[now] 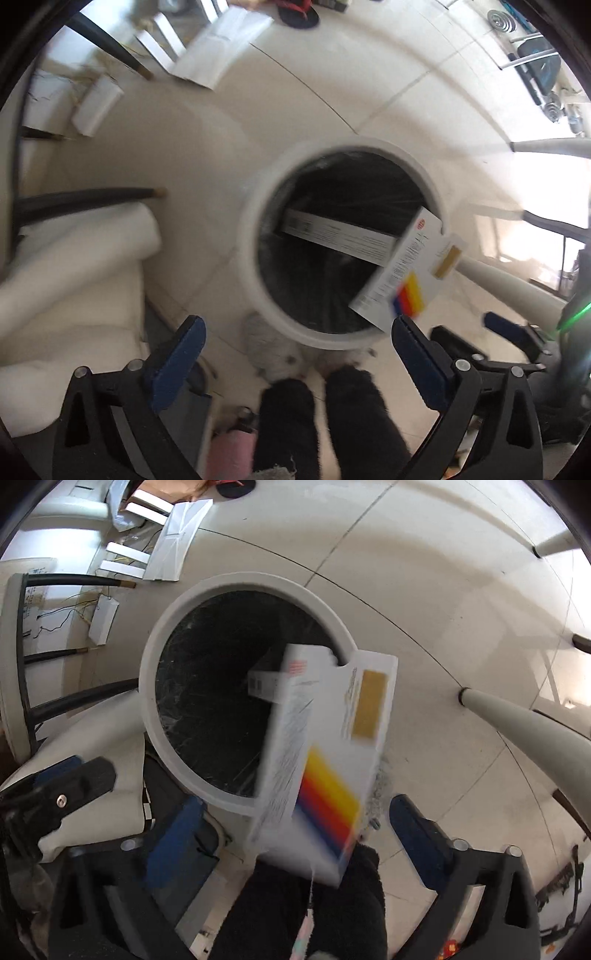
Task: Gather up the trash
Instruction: 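Carry both boxes over the white bin and open both tools to drop them, then move both tools back from the bin toward the table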
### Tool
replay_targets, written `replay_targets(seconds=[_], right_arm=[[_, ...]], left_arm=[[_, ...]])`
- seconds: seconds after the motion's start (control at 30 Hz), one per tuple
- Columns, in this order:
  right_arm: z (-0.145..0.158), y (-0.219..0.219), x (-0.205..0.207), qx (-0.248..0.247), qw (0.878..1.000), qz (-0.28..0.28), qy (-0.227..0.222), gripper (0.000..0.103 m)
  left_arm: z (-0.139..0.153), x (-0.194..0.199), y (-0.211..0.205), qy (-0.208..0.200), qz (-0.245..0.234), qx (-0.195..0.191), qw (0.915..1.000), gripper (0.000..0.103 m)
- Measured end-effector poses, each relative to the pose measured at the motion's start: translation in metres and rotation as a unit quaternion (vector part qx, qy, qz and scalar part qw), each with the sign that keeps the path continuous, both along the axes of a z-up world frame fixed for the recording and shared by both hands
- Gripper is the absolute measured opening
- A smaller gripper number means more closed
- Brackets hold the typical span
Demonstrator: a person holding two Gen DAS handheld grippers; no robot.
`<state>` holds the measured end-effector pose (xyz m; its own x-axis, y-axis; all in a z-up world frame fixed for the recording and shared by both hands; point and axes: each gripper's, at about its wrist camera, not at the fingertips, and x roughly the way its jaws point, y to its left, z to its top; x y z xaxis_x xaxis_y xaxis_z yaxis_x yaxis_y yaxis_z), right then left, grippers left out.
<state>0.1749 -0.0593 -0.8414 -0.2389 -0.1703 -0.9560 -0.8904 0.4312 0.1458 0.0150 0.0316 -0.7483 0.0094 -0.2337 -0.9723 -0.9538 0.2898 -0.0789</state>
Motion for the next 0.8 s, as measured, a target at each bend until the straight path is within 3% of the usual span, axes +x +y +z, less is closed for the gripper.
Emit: replay_targets(seconds=[0.17,0.37,0.8], right_arm=[[0.017,0.002,-0.001,-0.004,1.000,0.013,-0.024,0.103],[0.046,0.002,-0.006,-0.007,0.996,0.021,-0.081,0.103],[0.163,-0.011,-0.020,0.039,0.994,0.018,-0.104,0.103]], left_arm=[[0.021,-0.010,-0.004,0.032,-0.015,0.043,0.9985,0.103],[0.050,-0.028,-0.008,0.035,-0.008,0.046,0.9983,0.103],[0.146,-0.036,-0.031,0.005,-0.016,0.063,0.9979,0.103]])
